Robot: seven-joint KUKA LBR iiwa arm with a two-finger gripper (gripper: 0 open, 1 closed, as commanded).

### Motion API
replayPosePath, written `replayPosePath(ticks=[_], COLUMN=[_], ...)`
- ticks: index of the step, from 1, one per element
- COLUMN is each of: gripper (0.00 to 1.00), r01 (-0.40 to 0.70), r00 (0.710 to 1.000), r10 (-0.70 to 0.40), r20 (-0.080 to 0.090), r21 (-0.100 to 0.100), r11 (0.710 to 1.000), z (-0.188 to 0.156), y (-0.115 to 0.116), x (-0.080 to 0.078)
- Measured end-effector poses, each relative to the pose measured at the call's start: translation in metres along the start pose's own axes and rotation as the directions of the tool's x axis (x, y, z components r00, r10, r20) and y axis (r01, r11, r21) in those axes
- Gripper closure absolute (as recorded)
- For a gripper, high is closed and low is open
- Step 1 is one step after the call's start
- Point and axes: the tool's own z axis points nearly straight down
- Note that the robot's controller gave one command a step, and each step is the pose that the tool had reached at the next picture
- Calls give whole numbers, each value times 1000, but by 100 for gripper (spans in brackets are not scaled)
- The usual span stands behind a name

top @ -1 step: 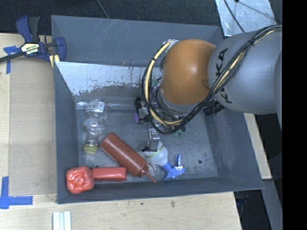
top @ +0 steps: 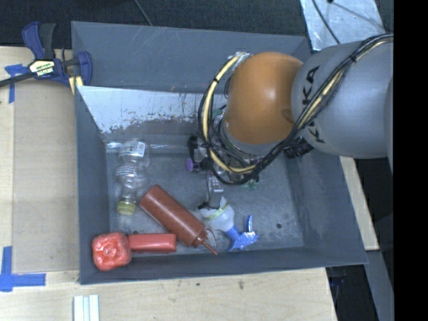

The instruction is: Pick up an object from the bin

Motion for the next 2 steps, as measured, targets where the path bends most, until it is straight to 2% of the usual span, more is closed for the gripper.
replayPosePath(ticks=[1, 2], gripper=[0, 0], r01=[10, -25], r00=[1000, 1000], r10=[-10, 25], r20=[7, 12], r21=[0, -7], r11=[1000, 1000], z=[44, 86], y=[19, 21], x=[16, 41])
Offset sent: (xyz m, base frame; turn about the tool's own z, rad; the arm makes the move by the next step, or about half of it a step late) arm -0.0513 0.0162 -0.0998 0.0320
